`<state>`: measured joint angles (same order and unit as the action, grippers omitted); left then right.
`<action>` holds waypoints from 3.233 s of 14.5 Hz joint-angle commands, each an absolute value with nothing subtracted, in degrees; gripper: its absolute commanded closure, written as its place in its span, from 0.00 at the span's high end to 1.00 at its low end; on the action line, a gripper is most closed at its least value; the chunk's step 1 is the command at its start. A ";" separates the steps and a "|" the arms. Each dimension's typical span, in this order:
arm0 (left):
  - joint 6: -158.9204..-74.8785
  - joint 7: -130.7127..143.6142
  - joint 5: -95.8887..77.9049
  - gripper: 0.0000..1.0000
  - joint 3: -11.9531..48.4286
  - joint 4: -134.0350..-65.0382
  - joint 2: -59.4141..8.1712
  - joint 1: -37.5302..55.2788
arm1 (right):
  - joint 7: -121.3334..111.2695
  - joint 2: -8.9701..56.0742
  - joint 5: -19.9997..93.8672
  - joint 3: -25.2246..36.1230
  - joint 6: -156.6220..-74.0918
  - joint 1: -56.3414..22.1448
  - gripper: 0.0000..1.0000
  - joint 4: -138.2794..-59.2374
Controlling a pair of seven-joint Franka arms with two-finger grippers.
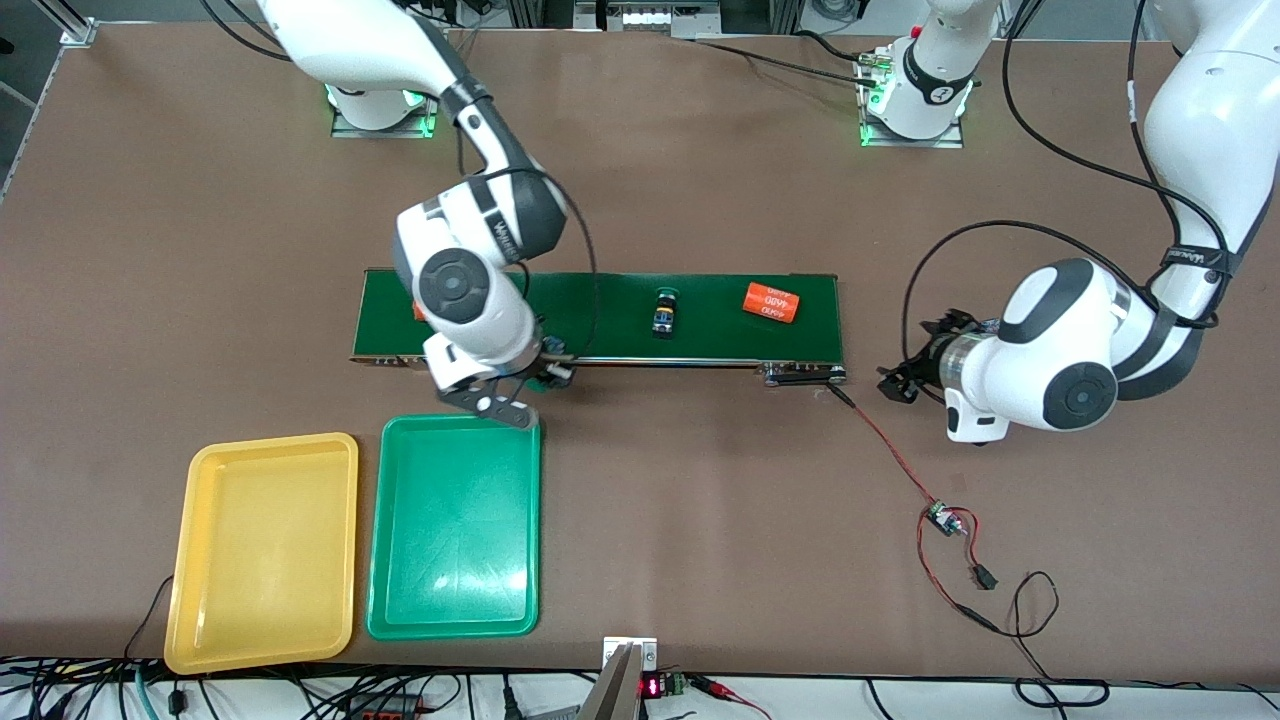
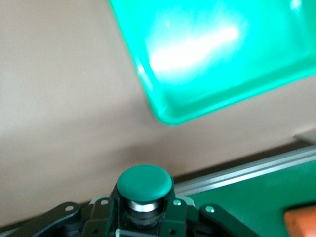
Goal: Sort buttons by color to trays
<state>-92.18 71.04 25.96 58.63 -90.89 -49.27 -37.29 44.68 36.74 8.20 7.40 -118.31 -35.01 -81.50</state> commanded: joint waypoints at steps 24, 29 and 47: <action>-110.48 27.86 53.09 0.57 62.41 -117.25 -49.04 -64.34 | 3.34 51.95 7.99 8.00 -133.77 -18.46 1.00 -75.50; -112.50 29.00 53.09 0.55 59.33 -117.07 -49.66 -63.55 | 3.78 47.03 14.75 7.91 -127.20 -19.25 1.00 -75.59; -107.47 48.50 37.62 0.18 69.71 -108.99 -49.75 -35.27 | 31.97 27.60 14.94 8.26 -117.07 -37.52 1.00 -95.36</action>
<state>-105.36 45.37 39.47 71.93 -111.45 -49.94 -41.05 29.06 29.84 15.31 7.72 -116.33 -35.82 -92.47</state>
